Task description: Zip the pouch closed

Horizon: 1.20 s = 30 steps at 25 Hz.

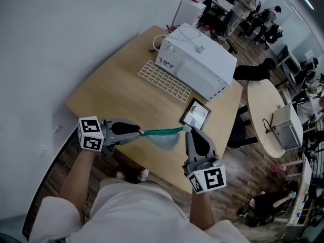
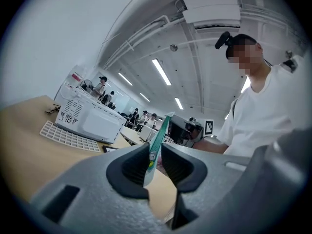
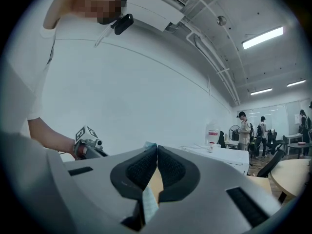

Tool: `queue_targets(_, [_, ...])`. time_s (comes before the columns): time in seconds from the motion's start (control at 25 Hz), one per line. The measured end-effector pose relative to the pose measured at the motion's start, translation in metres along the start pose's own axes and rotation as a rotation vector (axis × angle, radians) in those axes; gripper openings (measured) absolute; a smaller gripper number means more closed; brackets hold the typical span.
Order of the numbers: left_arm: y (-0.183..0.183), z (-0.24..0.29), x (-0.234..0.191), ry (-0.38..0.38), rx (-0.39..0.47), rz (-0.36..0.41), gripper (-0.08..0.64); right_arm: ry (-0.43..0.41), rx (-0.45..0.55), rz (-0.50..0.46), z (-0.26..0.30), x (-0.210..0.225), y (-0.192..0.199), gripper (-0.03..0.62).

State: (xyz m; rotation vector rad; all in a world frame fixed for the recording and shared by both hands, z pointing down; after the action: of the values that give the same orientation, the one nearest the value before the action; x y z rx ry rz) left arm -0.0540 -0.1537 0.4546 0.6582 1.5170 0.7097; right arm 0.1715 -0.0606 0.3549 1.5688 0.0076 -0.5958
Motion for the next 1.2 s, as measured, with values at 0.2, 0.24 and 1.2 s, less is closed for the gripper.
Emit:
queue_targets(0.2, [0.001, -0.004, -0.008, -0.062, 0.022, 0.038, 0.156, 0.024, -0.001, 0.0, 0.005, 0.006, 0.002, 0.006])
queue_targets(0.24, [0.001, -0.006, -0.01, -0.087, 0.022, 0.054, 0.155, 0.032, -0.007, 0.003, 0.006, 0.008, 0.005, 0.006])
queue_targets(1.2, [-0.058, -0.138, 0.041, -0.877, 0.42, 0.438, 0.015, 0.218, -0.05, 0.073, -0.016, 0.071, 0.029, 0.008])
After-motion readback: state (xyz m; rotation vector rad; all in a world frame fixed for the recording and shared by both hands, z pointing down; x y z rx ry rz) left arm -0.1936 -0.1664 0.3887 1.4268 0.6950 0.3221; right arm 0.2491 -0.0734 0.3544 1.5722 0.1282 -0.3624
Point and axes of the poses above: the fingertips, and each gripper's own axes: z forward along the fingers, x to its right, y out of its underside, the point moved 7 cm from there along -z, backward along the fingers, and after that the axes turned 14 degrees about -z, right-handed, at the moved point
